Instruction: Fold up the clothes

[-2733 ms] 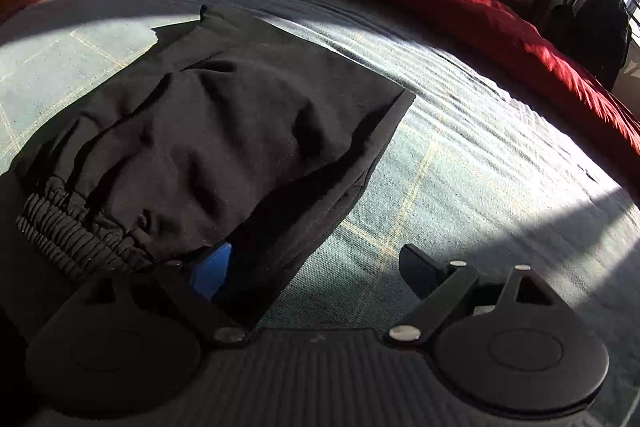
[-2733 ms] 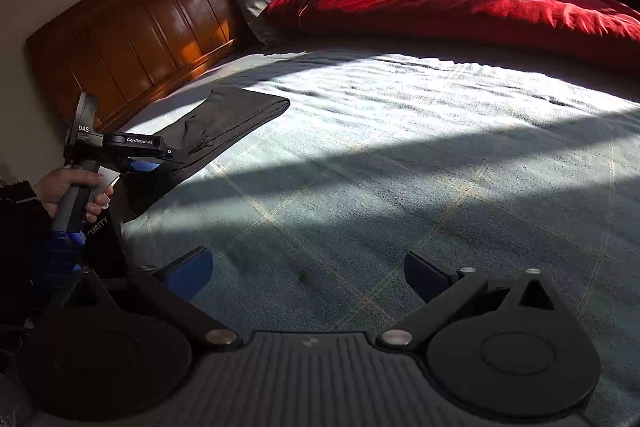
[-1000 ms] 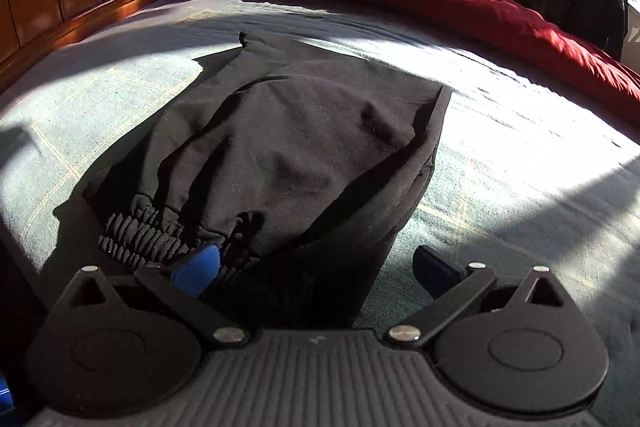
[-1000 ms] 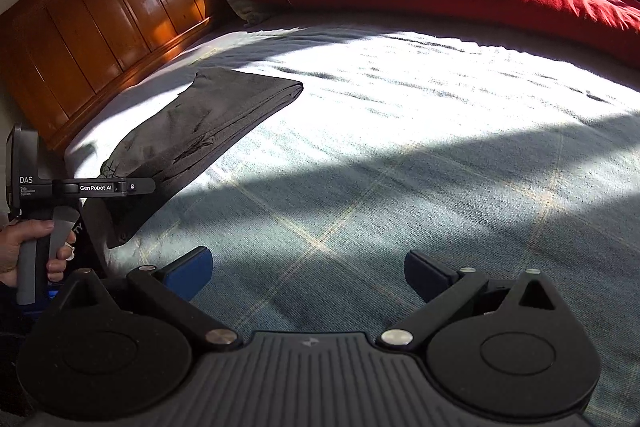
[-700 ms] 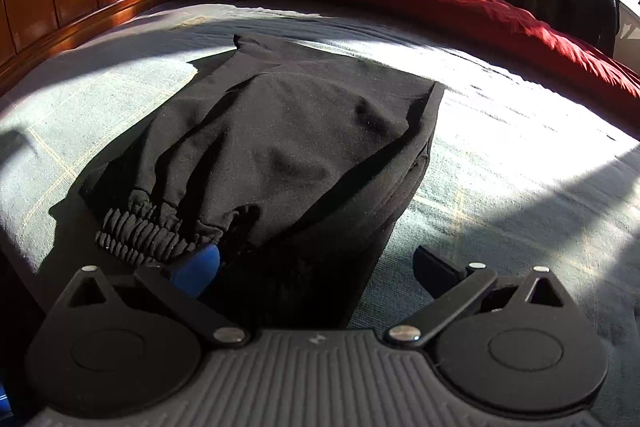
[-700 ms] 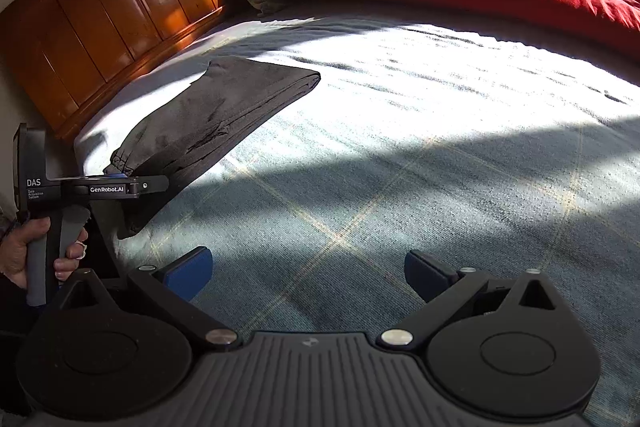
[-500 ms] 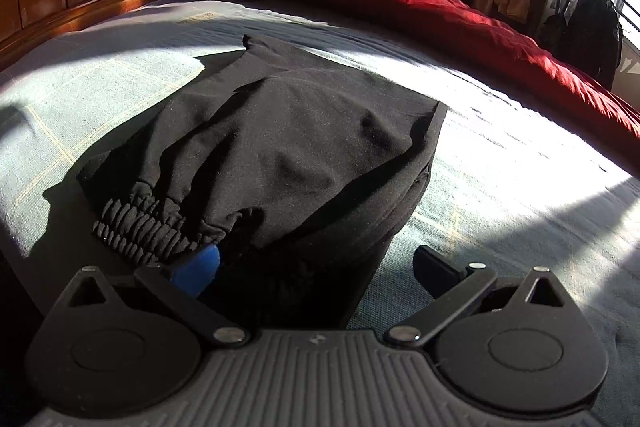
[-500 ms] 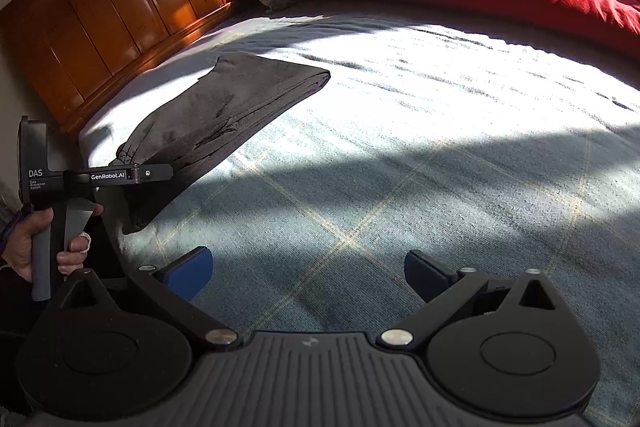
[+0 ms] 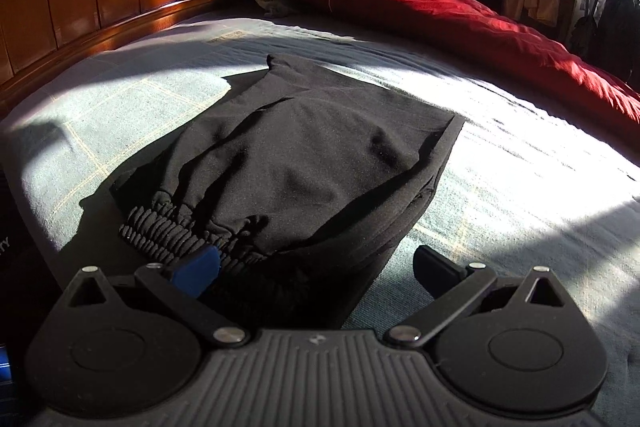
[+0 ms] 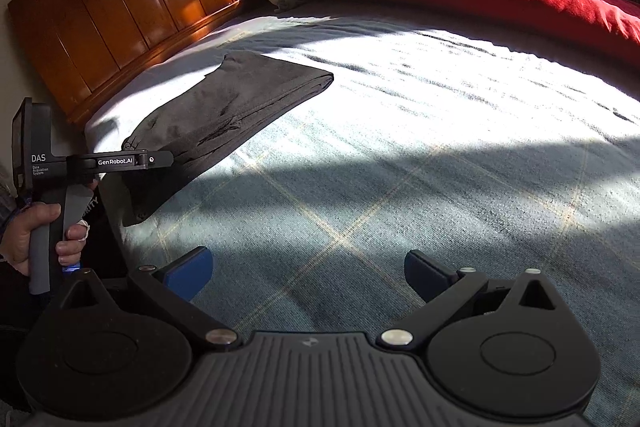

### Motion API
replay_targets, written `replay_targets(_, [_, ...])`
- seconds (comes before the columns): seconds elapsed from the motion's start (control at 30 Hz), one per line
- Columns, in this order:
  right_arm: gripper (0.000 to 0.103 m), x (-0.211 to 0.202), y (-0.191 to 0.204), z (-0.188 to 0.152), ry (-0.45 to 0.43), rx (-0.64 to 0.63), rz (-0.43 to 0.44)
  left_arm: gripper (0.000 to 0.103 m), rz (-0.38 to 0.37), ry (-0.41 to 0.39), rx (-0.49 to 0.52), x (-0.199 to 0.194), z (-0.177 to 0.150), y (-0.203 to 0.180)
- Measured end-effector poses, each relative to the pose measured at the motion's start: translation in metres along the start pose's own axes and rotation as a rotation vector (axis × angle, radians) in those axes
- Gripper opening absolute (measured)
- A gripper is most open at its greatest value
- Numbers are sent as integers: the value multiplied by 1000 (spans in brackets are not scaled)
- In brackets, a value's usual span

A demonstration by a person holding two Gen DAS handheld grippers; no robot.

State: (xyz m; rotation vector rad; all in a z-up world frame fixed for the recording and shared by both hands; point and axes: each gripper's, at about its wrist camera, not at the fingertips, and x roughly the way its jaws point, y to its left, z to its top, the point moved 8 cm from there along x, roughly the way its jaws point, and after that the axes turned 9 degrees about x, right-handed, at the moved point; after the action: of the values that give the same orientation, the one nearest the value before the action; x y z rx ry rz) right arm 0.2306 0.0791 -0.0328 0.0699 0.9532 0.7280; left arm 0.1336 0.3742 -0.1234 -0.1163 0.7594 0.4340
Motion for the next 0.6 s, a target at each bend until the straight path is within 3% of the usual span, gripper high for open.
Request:
replay_targets(0.2, [103,-6,2,0,34,-103,28,102,56,-59,-16,-45,7,-29])
replay_targets(0.3, [103,-8,14,-1,52,-194,71,102,45,-86,-41,-70,3,-47])
replay_targets(0.4, [103,-13,33,0,56,-288,112,102,51,-61,-67,-88,-7,-59])
replay_targets(0.6, [103,-14,68,6,25,-435,100,102,159,6,-76,-116,-23,-59])
